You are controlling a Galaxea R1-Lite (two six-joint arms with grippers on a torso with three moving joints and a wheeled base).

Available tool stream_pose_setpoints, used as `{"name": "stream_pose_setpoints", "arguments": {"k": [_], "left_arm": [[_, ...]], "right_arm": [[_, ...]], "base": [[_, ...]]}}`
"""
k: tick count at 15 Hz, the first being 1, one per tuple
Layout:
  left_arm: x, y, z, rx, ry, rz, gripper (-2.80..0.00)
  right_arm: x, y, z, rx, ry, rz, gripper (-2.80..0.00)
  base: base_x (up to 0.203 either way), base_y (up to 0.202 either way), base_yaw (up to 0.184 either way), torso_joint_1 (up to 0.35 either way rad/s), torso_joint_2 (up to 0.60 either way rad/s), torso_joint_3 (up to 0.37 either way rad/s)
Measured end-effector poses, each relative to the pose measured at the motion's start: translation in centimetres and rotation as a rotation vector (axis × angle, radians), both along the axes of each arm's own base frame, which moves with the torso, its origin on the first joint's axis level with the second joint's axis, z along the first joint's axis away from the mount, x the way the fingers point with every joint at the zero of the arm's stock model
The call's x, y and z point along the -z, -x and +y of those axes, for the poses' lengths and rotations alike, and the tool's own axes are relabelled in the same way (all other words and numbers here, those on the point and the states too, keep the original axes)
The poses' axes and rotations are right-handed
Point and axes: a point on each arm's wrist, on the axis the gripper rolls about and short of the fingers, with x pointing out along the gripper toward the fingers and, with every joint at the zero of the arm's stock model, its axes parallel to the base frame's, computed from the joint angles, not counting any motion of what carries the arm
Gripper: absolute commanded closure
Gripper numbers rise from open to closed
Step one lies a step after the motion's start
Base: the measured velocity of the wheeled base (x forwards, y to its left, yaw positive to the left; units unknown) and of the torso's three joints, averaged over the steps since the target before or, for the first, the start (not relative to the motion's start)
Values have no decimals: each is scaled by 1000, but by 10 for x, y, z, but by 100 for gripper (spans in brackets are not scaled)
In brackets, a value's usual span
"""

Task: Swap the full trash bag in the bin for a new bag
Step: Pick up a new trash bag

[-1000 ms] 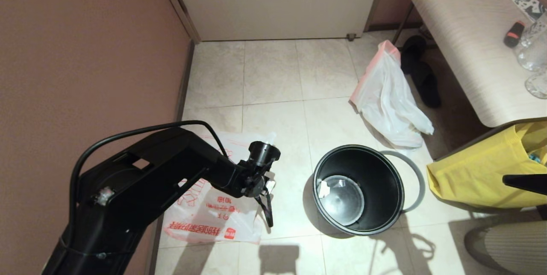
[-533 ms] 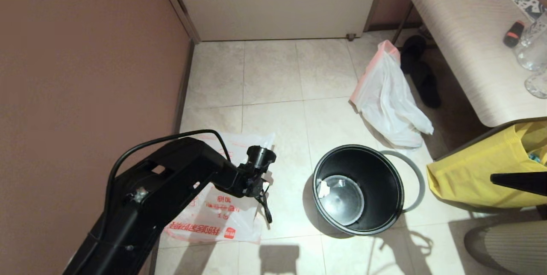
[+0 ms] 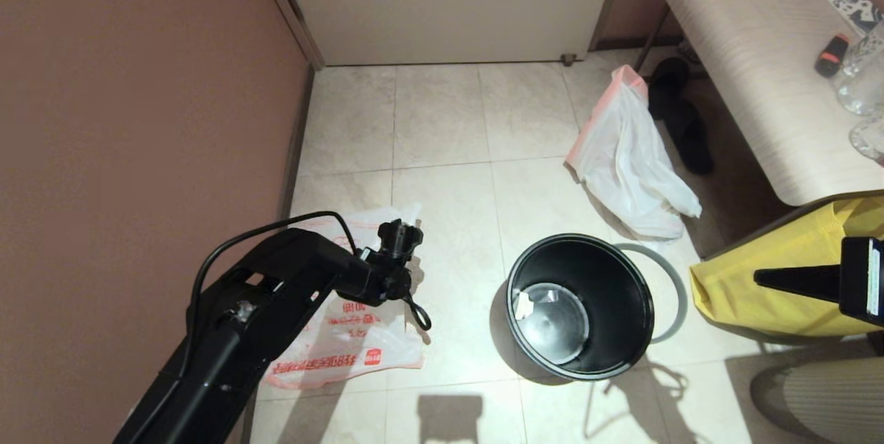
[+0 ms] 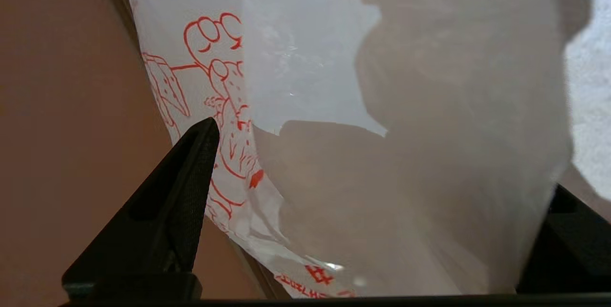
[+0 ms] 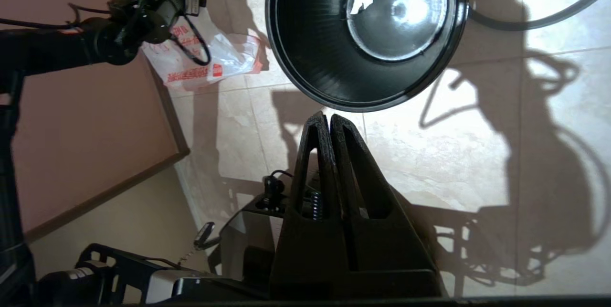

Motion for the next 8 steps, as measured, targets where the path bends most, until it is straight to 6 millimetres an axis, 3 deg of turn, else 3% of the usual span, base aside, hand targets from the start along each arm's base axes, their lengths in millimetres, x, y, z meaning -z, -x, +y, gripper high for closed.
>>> {"name": "stream_pose_setpoints", "arguments": {"k": [1, 2, 8], "left_arm": [[3, -3, 0, -12, -9, 5, -280], [7, -6, 5, -27, -16, 18, 0], [21, -4, 17, -67, -12, 49, 0]], "right_arm": [[0, -2, 1, -4, -2, -2, 0], [0, -3, 2, -6, -3, -3, 0], [1, -4, 4, -11, -4, 2, 0]], "base": [[0, 0, 0, 0, 0, 0], [0, 0, 0, 0, 0, 0], [0, 0, 0, 0, 0, 0]]}}
